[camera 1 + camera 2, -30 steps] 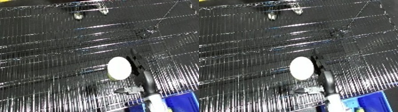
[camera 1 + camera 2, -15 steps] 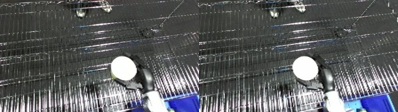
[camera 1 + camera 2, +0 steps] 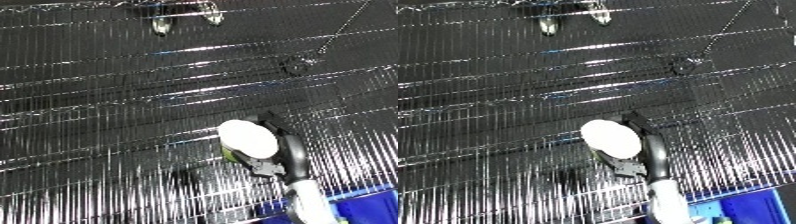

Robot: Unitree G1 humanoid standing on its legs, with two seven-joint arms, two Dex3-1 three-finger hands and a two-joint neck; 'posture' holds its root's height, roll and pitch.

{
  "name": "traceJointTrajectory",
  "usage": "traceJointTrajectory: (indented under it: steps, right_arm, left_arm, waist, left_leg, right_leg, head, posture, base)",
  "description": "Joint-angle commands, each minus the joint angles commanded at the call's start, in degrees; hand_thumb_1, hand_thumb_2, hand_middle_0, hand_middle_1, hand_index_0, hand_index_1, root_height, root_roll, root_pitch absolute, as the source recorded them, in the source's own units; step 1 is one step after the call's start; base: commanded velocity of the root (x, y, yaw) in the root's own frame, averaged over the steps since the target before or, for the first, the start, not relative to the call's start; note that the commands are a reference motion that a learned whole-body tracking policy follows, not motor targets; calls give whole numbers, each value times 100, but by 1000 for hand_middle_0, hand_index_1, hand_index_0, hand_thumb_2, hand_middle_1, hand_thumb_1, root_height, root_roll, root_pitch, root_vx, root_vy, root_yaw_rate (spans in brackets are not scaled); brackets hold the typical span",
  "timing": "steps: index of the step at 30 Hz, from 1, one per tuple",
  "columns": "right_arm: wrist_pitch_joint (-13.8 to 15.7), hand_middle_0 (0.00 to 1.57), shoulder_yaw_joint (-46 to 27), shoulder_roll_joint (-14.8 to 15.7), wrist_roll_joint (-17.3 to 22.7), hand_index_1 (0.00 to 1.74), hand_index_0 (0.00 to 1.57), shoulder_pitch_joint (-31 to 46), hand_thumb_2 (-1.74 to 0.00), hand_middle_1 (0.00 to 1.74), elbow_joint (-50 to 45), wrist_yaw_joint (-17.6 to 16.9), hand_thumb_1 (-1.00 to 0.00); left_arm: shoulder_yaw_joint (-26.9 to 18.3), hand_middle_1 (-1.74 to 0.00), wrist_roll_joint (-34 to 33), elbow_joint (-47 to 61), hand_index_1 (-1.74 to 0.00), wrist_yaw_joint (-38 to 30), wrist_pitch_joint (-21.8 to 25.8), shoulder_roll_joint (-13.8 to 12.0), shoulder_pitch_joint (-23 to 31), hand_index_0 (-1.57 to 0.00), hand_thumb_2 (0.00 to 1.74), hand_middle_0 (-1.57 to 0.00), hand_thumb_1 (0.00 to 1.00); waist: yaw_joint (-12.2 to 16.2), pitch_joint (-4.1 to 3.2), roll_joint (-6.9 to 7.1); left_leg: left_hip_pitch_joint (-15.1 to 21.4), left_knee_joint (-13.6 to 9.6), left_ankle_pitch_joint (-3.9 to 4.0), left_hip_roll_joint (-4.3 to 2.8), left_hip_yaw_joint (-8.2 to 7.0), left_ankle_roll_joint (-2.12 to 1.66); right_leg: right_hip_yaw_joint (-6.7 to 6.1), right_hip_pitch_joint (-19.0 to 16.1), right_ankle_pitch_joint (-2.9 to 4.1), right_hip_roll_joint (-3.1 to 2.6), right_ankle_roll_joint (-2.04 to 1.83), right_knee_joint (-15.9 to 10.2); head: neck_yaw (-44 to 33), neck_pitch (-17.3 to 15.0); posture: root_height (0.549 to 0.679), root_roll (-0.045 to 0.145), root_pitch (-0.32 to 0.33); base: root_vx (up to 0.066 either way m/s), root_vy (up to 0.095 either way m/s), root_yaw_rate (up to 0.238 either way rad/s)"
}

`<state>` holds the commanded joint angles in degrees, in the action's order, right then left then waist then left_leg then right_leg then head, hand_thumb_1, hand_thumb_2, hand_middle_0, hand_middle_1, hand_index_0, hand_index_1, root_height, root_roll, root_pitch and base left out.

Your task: Pick up the object and place it into the box

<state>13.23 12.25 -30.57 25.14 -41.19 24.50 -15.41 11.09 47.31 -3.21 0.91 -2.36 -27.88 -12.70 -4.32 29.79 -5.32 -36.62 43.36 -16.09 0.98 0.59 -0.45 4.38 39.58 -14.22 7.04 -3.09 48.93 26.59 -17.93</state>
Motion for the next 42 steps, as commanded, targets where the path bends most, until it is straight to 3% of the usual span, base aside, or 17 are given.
traceJointTrajectory:
  steps: [8,15,19,24,32,38,42]
  right_arm:
    - [19,1256,-353,109,-262,1392,1256,649,-1392,1392,-1021,-315,-800]
    - [151,1256,-688,226,-457,1392,1256,1287,-1392,1392,-1697,-531,-800]
    - [229,1256,-928,266,-491,1392,1256,1626,-1392,1392,-1955,-648,-800]
    - [344,1256,-1210,278,-455,1392,1256,2057,-1392,1392,-2141,-814,-800]
    - [681,1256,-1728,194,-325,1392,1256,2967,-1392,1392,-2271,-1006,-800]
    - [1026,1256,-2162,283,-11,1392,1256,3548,-1392,1392,-2138,-1096,-800]
    - [1165,1256,-2361,268,48,1392,1256,3726,-1392,1392,-1748,-1341,-800]
  left_arm:
    - [-160,-1740,-111,-61,-1740,141,160,118,122,-1570,1740,-1570,1000]
    - [-310,-1740,-196,-121,-1740,245,173,192,171,-1570,1740,-1570,1000]
    - [-384,-1740,-266,-150,-1740,311,173,244,196,-1570,1740,-1570,1000]
    - [-467,-1740,-305,-191,-1740,393,176,301,235,-1570,1740,-1570,1000]
    - [-537,-1740,-250,-240,-1740,531,270,462,528,-1570,1740,-1570,1000]
    - [-494,-1740,-222,-328,-1740,636,387,648,708,-1570,1740,-1570,1000]
    - [-389,-1740,-150,-493,-1740,660,518,744,657,-1570,1740,-1570,1000]
  waist:
    - [238,0,169]
    - [496,0,292]
    - [640,0,336]
    - [841,-2,347]
    - [1286,-154,188]
    - [1648,-279,19]
    - [1863,-353,-105]
  left_leg:
    - [636,-442,58,-72,-23,-20]
    - [1278,-860,123,-175,-119,-79]
    - [1646,-1088,151,-235,-217,-119]
    - [2080,-1274,129,-306,-378,-154]
    - [2692,-1536,84,-375,-694,-188]
    - [3076,-1661,-13,-389,-938,-178]
    - [3257,-1729,-73,-386,-1070,-165]
  right_leg:
    - [-73,-570,128,-77,-52,-526]
    - [-190,-1163,254,-133,-125,-1054]
    - [-251,-1528,350,-116,-170,-1425]
    - [-348,-1929,438,-50,-209,-1759]
    - [-543,-2345,425,37,-231,-2024]
    - [-711,-2516,449,77,-282,-2201]
    - [-814,-2586,488,79,-318,-2325]
  head:
    - [-7,-209]
    - [202,-368]
    - [442,-365]
    - [1028,-353]
    - [1902,-568]
    - [2247,-751]
    - [2658,-983]
  posture:
    - [638,42,116]
    - [648,40,73]
    - [655,42,50]
    - [661,47,21]
    - [666,61,-13]
    - [667,70,-27]
    - [668,72,-30]
  base:
    - [-62,11,-142]
    - [-58,11,-184]
    - [-63,20,-227]
    - [-53,41,-245]
    - [-3,113,-241]
    - [31,121,-221]
    - [29,117,-193]
